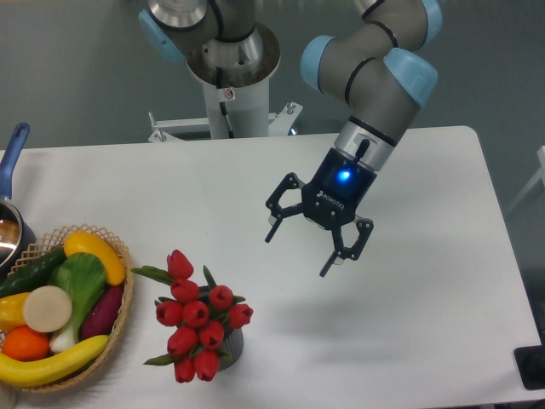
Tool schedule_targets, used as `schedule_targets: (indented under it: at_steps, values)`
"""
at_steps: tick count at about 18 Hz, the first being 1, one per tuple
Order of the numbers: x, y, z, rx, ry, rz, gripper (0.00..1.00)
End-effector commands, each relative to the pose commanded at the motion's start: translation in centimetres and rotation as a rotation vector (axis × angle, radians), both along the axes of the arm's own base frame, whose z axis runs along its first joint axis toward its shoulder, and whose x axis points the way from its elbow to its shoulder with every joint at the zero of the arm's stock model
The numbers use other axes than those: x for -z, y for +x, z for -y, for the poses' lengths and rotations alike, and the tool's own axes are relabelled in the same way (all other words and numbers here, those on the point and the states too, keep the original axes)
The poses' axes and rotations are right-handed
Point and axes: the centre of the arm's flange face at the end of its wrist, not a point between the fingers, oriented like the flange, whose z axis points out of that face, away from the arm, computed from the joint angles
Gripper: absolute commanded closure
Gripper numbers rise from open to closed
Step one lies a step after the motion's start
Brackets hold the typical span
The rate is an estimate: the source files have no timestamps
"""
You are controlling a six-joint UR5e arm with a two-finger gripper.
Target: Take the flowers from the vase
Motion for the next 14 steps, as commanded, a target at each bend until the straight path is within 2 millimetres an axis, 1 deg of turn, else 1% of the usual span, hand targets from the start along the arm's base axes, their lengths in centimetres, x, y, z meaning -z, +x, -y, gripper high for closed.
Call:
schedule_targets:
  at_steps: [4, 5, 8, 10, 14]
  values:
    - [0.0, 0.2, -0.1, 0.003, 0.000, 0.003, 0.00]
    - [0.1, 0.5, -0.3, 0.007, 0.001, 0.006, 0.00]
    - [0.3, 2.2, -1.7, 0.042, -0.002, 0.013, 0.00]
    - [0.5, 2.8, -2.1, 0.053, -0.004, 0.017, 0.00]
    - [0.6, 3.1, -2.0, 0.053, -0.004, 0.021, 0.00]
